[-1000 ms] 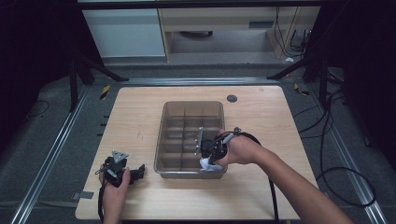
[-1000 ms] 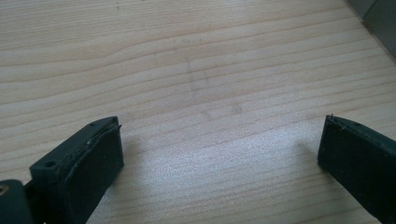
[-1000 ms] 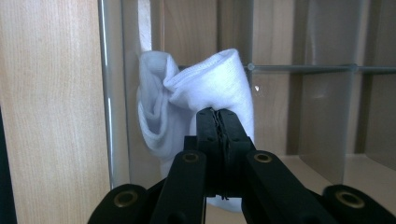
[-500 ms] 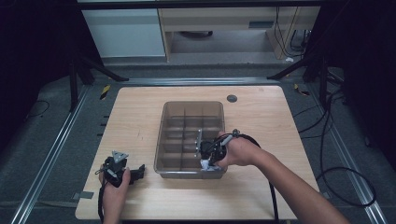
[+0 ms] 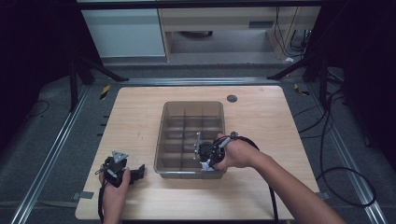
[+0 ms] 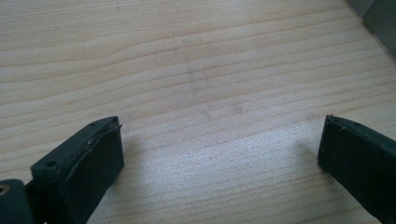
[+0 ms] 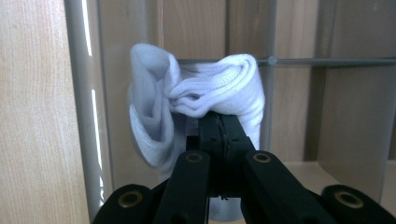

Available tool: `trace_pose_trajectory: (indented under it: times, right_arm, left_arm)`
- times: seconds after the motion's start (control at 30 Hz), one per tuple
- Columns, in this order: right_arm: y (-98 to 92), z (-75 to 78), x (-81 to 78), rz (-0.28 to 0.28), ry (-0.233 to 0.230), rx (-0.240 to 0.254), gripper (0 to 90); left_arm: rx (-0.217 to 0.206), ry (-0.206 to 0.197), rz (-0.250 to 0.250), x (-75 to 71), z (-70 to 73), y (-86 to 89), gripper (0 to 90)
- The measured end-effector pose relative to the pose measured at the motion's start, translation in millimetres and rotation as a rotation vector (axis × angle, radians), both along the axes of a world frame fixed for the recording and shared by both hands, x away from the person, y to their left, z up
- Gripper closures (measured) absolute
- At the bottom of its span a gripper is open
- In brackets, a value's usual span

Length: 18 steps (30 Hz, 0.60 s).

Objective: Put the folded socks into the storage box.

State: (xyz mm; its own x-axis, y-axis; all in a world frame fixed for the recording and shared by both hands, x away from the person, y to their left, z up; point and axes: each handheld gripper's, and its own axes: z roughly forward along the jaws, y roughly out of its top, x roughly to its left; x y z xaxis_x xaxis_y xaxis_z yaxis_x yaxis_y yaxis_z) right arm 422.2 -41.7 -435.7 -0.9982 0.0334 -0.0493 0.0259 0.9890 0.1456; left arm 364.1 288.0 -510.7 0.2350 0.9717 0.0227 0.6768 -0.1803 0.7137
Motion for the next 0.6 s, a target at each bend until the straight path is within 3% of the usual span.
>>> trace_pose_trajectory:
  times: [0.6]
  right_arm:
    - [0.4,-3.5,0.2,-0.009,0.007,-0.004,90.0]
  left_arm:
    - [0.000,-0.001,0.000,0.1,0.0,-0.1,0.0]
